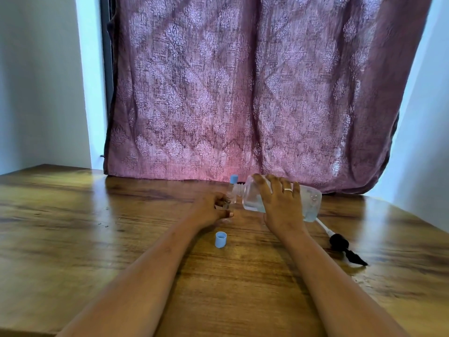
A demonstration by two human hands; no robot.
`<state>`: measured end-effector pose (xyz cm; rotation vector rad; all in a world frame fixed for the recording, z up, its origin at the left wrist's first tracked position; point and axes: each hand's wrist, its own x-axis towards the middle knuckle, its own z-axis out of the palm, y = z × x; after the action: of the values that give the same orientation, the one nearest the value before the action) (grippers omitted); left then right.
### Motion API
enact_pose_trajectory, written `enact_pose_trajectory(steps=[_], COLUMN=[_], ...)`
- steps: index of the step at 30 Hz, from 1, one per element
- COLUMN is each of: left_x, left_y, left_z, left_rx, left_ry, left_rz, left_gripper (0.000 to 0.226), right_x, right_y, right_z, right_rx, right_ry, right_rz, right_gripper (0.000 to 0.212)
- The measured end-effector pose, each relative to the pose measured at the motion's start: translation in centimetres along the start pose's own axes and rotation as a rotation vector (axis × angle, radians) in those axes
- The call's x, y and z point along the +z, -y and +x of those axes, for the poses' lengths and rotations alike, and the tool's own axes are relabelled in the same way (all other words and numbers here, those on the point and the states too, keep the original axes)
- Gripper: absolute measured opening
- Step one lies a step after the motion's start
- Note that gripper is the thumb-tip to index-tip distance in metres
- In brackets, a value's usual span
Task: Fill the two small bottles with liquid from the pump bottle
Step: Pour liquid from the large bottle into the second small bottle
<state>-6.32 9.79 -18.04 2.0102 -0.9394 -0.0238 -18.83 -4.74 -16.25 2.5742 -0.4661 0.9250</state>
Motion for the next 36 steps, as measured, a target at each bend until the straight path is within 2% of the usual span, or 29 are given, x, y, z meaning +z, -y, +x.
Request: enact_pose_trajectory(steps=[7,13,18,25,36], left_x=[-0.07,-0.13,-0.03,0.1,0.17], left_y=[-0.01,-0.12,-0.11,0.19,0.32], left_z=[0.21,0.16,0.03,0.06,0.17], left_rx=[0.019,0.022,0.021,0.009,0.004], left_ry=[0.014,0.025,0.01,-0.013,0.0], left_rz=[0.048,0.042,0.029,-0.012,-0.006], left_gripper=[0.037,0.037,0.037,0.038,0.038], right_x=[0.4,0.41,0.35,0.2,0.3], right_y=[0.1,0.13,0.19,0.25,0.27], right_z=[0.14,0.11,0.15,0.13,0.12], right_rx=[0.011,0.011,0.018,0.019,0.016], right_ry=[-0.092,-0.108,-0.084,-0.086,-0.092], right_rz=[-0.01,-0.026,-0.054,-0.022,-0.018], right_gripper=[0.103,0.104,0.103,0.091,0.092])
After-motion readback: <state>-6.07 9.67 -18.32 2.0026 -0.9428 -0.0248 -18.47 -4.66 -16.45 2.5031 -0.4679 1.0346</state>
